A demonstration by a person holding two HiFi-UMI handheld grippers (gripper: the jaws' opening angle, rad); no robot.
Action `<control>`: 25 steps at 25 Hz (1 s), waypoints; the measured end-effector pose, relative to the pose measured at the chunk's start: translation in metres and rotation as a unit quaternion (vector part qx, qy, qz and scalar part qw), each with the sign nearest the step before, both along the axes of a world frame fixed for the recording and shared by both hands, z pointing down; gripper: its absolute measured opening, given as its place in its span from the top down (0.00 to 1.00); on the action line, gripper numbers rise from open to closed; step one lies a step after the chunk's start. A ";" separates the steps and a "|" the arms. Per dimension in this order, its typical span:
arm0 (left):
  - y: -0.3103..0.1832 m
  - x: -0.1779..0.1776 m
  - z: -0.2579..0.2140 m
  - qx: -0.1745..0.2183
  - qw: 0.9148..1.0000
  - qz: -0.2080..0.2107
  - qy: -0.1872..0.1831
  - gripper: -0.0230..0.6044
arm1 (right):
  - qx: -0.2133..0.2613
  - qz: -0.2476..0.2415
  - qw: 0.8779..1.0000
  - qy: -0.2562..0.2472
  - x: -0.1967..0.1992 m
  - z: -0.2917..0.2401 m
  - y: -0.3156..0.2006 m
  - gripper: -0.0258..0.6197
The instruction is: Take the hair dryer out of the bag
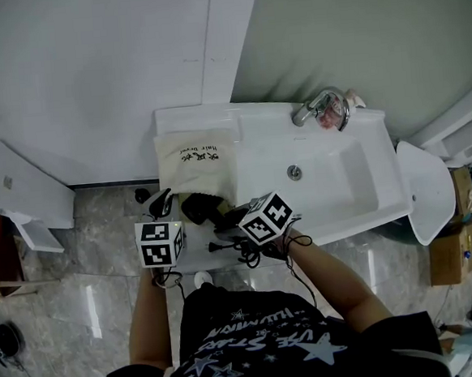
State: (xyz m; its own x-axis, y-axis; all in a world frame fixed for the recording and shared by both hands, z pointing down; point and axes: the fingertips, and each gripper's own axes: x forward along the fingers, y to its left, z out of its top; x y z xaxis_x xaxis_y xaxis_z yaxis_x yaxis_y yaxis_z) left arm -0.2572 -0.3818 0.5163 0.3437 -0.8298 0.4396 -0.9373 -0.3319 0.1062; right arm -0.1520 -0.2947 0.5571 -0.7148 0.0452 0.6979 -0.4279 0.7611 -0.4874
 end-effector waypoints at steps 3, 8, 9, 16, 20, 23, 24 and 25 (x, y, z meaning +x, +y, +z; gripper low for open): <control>0.000 0.001 -0.001 -0.006 1.000 -0.001 0.004 0.89 | -0.006 -0.024 1.000 -0.011 0.006 -0.003 0.010 0.68; 0.001 0.005 0.002 -0.014 1.000 -0.002 0.003 0.89 | -0.010 -0.043 0.999 -0.028 0.022 -0.013 0.025 0.68; 0.002 0.007 0.002 -0.016 1.000 -0.004 0.004 0.89 | -0.009 -0.047 0.998 -0.030 0.026 -0.016 0.029 0.68; 0.003 0.017 0.004 -0.027 0.999 -0.022 0.008 0.89 | -0.014 -0.067 0.996 -0.057 0.046 -0.037 0.053 0.68; 0.010 0.022 0.007 -0.035 0.999 -0.029 0.001 0.89 | -0.005 -0.055 0.996 -0.077 0.058 -0.049 0.059 0.68; 0.017 0.025 0.012 -0.041 0.998 -0.036 -0.014 0.89 | 0.002 -0.032 0.994 -0.101 0.069 -0.062 0.058 0.68; 0.020 0.026 0.013 -0.042 0.998 -0.037 -0.023 0.88 | 0.006 -0.024 0.994 -0.109 0.073 -0.067 0.058 0.68; 0.024 0.028 0.015 -0.043 0.998 -0.036 -0.032 0.88 | 0.012 -0.016 0.993 -0.117 0.077 -0.071 0.057 0.68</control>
